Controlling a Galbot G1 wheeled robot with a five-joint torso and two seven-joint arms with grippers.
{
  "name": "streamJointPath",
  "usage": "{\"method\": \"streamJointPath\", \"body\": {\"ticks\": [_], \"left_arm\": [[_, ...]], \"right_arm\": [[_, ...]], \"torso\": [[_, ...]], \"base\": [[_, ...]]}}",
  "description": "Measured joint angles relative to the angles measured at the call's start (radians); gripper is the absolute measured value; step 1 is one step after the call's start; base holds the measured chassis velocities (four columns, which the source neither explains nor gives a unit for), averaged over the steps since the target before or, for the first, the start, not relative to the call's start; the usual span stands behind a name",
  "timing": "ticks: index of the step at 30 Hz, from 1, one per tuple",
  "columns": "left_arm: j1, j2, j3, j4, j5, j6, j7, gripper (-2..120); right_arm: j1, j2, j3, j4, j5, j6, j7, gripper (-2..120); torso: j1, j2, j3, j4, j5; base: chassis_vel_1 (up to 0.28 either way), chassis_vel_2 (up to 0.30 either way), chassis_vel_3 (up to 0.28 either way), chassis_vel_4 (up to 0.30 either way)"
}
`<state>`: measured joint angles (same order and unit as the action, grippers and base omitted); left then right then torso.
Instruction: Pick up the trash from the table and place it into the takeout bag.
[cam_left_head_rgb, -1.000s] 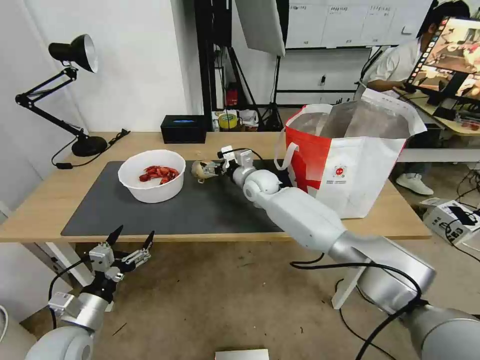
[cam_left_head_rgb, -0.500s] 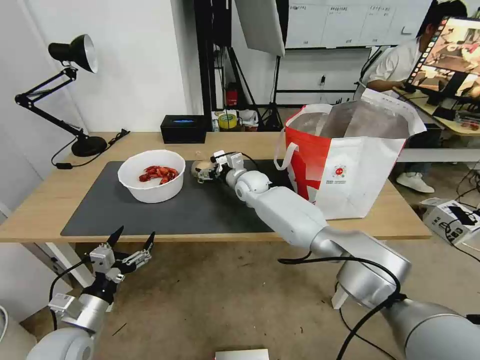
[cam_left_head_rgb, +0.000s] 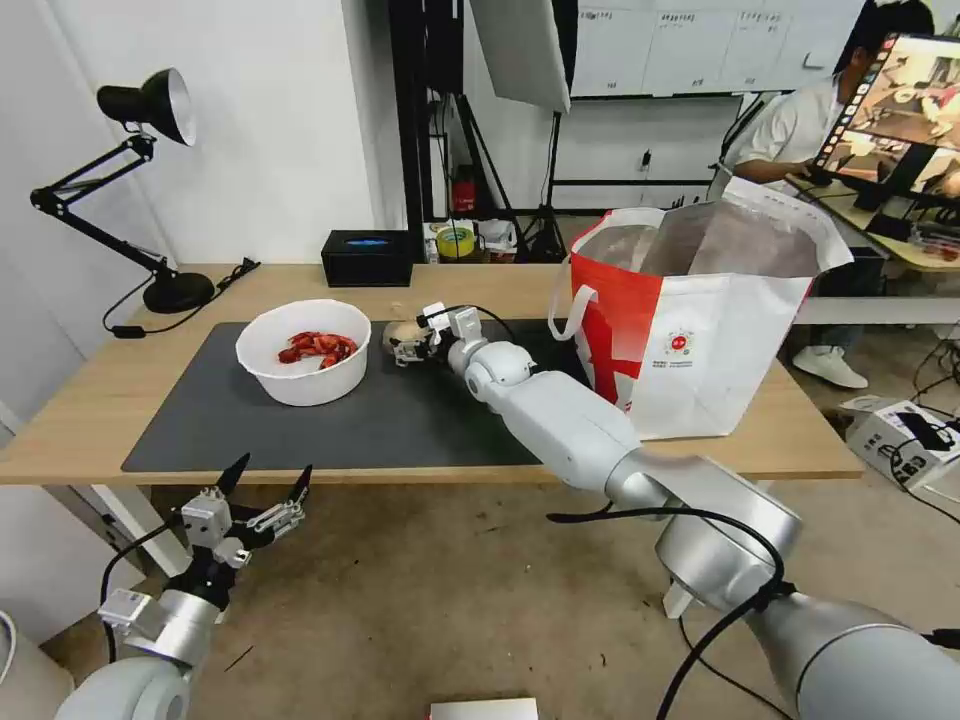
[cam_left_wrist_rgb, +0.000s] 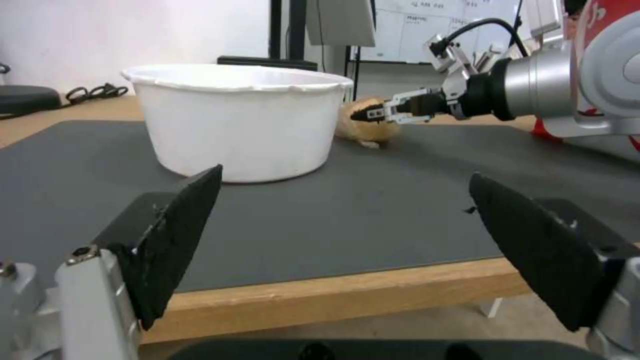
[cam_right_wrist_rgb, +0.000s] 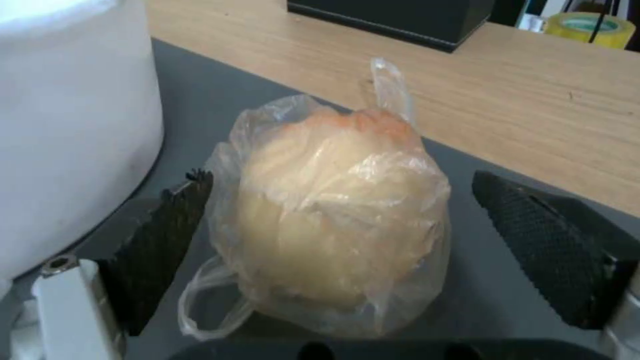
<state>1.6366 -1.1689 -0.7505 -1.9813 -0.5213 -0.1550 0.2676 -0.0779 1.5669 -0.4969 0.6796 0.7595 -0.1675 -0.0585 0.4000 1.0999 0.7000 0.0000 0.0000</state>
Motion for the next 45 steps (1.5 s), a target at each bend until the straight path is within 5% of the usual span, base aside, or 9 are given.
{"method": "streamJointPath", "body": {"ticks": [7, 30, 42, 45], "left_arm": [[-0.003, -0.003, 0.007, 0.004, 0.000, -0.002, 0.001, 100], [-0.004, -0.001, 0.010, 0.004, -0.001, -0.006, 0.002, 100], [0.004, -0.001, 0.017, -0.013, 0.001, -0.006, 0.001, 100], [0.007, -0.001, 0.018, -0.014, 0.002, -0.006, 0.001, 100]], "right_arm": [[0.001, 0.005, -0.003, -0.027, -0.001, 0.007, -0.023, 93], [-0.003, -0.031, -0.008, 0.020, 0.015, 0.015, -0.026, 11], [-0.126, -0.352, 0.029, 0.525, 0.104, 0.002, 0.080, 3], [-0.215, -0.477, 0.063, 0.743, 0.156, -0.003, 0.086, 3]], "torso": [[0.000, 0.000, 0.000, 0.0000, 0.0000], [0.000, 0.000, 0.000, 0.0002, 0.0001], [0.000, 0.000, 0.000, -0.0002, 0.0004], [0.000, 0.000, 0.000, 0.0001, 0.0005]], "base": [[0.000, 0.000, 0.000, 0.000], [0.000, 0.000, 0.000, 0.000], [0.000, 0.000, 0.000, 0.000], [0.000, 0.000, 0.000, 0.000]]}}
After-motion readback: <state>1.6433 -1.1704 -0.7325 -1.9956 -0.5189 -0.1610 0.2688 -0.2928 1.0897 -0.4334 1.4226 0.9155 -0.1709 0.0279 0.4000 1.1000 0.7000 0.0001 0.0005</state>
